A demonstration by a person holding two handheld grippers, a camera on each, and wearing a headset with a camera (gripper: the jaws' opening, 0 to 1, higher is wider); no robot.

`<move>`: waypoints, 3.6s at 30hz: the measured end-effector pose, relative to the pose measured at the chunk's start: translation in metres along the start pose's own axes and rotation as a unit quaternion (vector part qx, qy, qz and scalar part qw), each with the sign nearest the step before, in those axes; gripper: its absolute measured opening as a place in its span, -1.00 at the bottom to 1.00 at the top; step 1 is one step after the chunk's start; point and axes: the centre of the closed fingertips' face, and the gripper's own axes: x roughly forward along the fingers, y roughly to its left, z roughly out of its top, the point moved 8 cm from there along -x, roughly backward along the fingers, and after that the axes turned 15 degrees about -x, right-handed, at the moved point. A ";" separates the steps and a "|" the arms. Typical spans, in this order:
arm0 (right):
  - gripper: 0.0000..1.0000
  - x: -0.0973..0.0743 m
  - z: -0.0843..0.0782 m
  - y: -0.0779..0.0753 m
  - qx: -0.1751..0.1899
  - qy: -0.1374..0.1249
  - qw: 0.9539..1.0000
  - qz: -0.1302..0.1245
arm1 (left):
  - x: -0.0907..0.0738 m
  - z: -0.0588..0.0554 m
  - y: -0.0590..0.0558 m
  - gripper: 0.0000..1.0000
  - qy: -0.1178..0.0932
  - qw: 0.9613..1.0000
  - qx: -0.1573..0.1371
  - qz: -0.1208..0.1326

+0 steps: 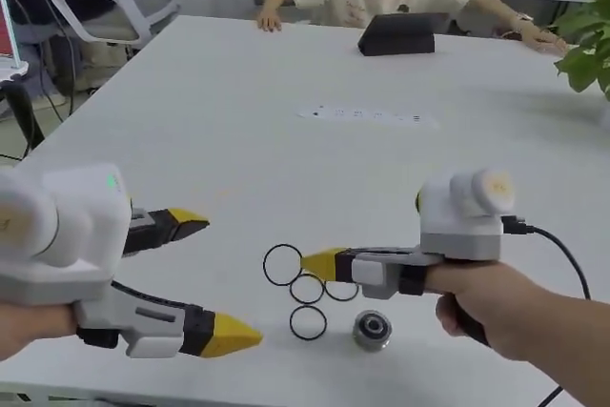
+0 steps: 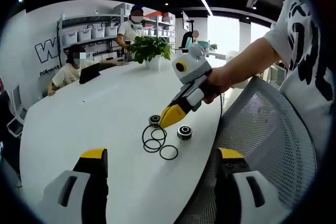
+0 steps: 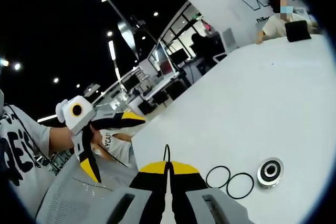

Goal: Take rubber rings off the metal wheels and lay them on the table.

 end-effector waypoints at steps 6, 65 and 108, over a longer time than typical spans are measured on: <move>-1.00 0.005 -0.008 -0.001 0.005 0.016 1.000 0.000 | -0.003 -0.004 0.001 0.65 0.004 1.000 0.000 0.003; -1.00 0.036 -0.047 -0.007 -0.035 0.138 0.990 -0.005 | -0.013 -0.015 0.002 0.63 0.012 1.000 -0.015 0.011; -0.76 0.036 -0.047 -0.005 -0.188 0.184 0.965 -0.016 | -0.013 -0.018 -0.002 0.62 0.025 1.000 -0.017 0.004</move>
